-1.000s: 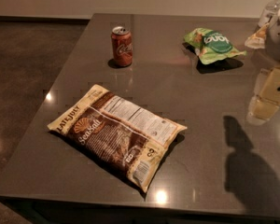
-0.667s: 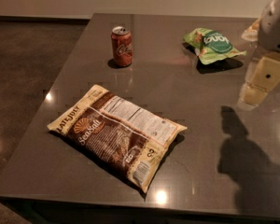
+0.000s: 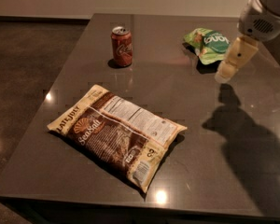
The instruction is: Move green rice chip bag near coke can
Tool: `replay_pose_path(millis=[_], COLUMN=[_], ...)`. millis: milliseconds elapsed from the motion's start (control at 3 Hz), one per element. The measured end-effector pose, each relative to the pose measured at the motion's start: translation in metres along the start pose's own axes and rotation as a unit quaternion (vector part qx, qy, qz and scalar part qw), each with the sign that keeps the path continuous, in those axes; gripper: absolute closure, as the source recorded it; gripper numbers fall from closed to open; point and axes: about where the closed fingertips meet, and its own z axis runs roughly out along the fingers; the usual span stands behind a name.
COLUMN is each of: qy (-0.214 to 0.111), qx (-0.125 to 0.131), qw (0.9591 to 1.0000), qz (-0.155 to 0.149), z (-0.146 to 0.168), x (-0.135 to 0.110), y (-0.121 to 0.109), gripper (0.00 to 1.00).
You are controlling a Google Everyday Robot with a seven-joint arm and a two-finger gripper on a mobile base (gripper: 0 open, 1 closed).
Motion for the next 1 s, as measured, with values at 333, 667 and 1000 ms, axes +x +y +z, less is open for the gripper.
replay_pose_path(millis=[333, 667, 1000], qy=[-0.001, -0.006, -0.009], qx=[0.010, 0.013, 0.013], qw=[0.9984, 0.9931, 0.9888], qz=[0.055, 0.116, 0.148], z=[0.030, 0.065, 0.088], x=[-0.005, -0.011, -0.020], y=[-0.038, -0.080, -0.107], gripper=[0.00, 0.00, 0.00])
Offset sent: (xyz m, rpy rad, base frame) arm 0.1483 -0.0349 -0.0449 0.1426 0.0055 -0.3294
